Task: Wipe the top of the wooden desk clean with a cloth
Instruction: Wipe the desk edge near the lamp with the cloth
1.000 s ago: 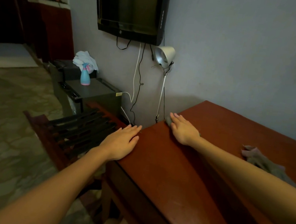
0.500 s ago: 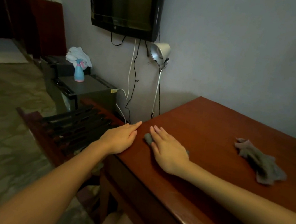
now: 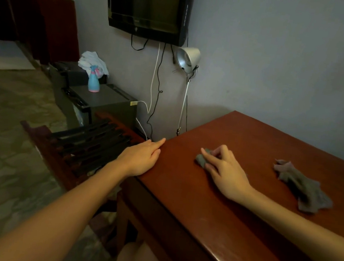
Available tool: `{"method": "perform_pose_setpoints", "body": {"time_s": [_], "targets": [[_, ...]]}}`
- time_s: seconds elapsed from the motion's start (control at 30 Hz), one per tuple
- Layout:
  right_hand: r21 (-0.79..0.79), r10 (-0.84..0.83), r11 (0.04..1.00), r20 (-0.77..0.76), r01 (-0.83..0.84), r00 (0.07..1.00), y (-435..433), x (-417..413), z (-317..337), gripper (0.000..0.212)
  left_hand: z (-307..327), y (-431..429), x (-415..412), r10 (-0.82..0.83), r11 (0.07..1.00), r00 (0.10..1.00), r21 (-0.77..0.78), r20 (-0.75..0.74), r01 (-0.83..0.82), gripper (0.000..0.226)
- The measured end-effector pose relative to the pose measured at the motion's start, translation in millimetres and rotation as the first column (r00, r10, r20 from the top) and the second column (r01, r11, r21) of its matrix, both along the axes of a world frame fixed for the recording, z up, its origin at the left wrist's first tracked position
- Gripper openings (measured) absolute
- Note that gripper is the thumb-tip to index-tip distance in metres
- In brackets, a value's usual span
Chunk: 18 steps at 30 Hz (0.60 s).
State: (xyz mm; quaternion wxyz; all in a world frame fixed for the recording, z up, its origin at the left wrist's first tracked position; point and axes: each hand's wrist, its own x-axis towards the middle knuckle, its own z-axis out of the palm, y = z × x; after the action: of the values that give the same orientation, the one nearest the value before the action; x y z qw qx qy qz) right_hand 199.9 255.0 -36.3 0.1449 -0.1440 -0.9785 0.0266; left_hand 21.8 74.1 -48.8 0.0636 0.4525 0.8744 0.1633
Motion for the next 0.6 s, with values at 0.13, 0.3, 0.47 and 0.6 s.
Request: {"method": "perform_pose_setpoints", "body": {"time_s": [0.13, 0.3, 0.47, 0.6], "targets": [[0.021, 0.180, 0.984, -0.018, -0.179, 0.984, -51, 8, -1, 0.049, -3, 2, -1, 0.017, 1.000, 1.000, 0.023, -0.009, -0.017, 0.048], [-0.026, 0.194, 0.981, -0.016, -0.194, 0.981, -76, -49, -4, 0.049, -6, -1, -1, 0.121, 0.977, 0.993, 0.177, -0.016, -0.116, 0.044], [-0.067, 0.007, 0.998, 0.052, -0.003, 0.999, -39, -93, -1, 0.047, -7, -9, 6, 0.231, 0.968, 0.973, 0.098, 0.010, -0.231, 0.044], [-0.066, -0.047, 0.996, 0.085, 0.052, 0.995, -21, -74, 1, 0.049, -8, -25, 13, 0.183, 0.977, 0.983, 0.111, 0.004, -0.182, 0.045]]}}
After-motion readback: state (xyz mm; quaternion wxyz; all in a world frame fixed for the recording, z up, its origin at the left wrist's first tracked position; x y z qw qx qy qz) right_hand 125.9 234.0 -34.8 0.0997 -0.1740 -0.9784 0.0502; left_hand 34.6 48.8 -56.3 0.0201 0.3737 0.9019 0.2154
